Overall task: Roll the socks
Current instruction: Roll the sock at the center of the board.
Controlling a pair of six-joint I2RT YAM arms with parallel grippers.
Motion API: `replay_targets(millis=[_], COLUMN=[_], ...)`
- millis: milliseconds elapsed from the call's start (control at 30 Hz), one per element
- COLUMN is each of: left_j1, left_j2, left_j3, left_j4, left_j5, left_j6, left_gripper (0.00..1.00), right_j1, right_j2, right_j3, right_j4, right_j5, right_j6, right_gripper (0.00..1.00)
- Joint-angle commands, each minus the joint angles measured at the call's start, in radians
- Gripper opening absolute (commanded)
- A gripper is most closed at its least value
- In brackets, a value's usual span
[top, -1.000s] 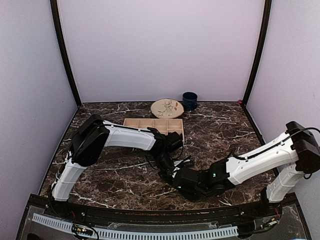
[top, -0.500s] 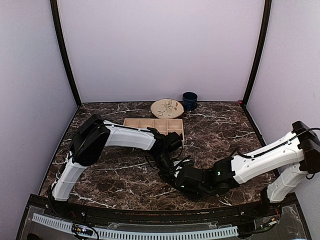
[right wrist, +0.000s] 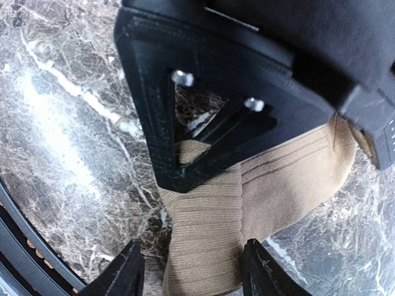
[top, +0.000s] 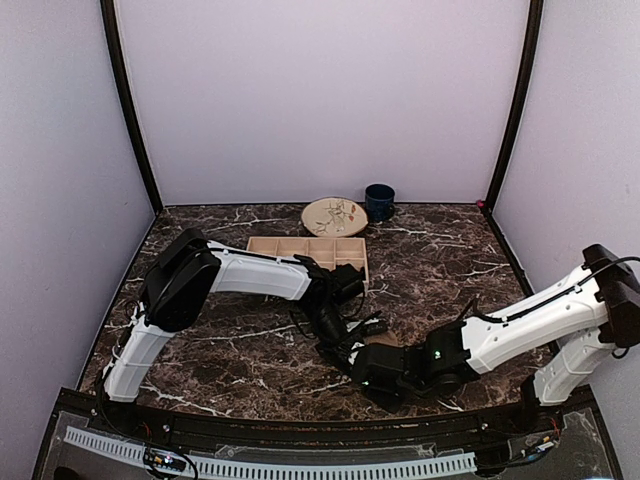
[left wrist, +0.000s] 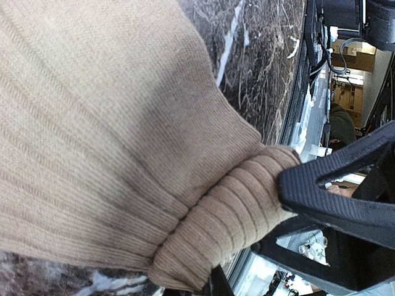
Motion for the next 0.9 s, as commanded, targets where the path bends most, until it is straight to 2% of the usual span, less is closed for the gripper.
replay_targets(millis=[0, 267, 433, 567, 733, 867], left_j1=[0.010, 0.010, 0.010, 0.010, 0.010, 0.010], left_j2=[0.044, 0.045, 0.042, 0.041, 0.039, 0.024], left_j3=[-0.024, -0.027, -0.031, -0.031, -0.031, -0.050], left_j4=[-0.070, -0.068, -0.073, -0.073, -0.077, -0.061], left_j5=[-0.071, -0.059, -0.054, -0.053, -0.056, -0.072], left_j6=[0.013, 0.013, 0.014, 0.013, 0.011, -0.002], left_gripper=[0.03, 0.03, 0.03, 0.03, 0.07, 0.15], right_j1=[0.008, -0.013, -0.022, -0.038, -0.050, -0.063], right_j2=[0.020, 0.070, 0.075, 0.084, 0.081, 0.071], right_j3=[-0.019, -0.011, -0.015, -0.012, -0.024, -0.037], right_j4=[0.000, 0.021, 0.040, 0.044, 0.062, 0.091], right_j5=[-0.001, 0.010, -0.020, -0.047, -0.111, -0.187], right_j6=[0.023, 0.000, -0.018, -0.033, -0.034, -0.033], right_gripper=[0.52, 0.50, 0.39, 0.22, 0.15, 0.08])
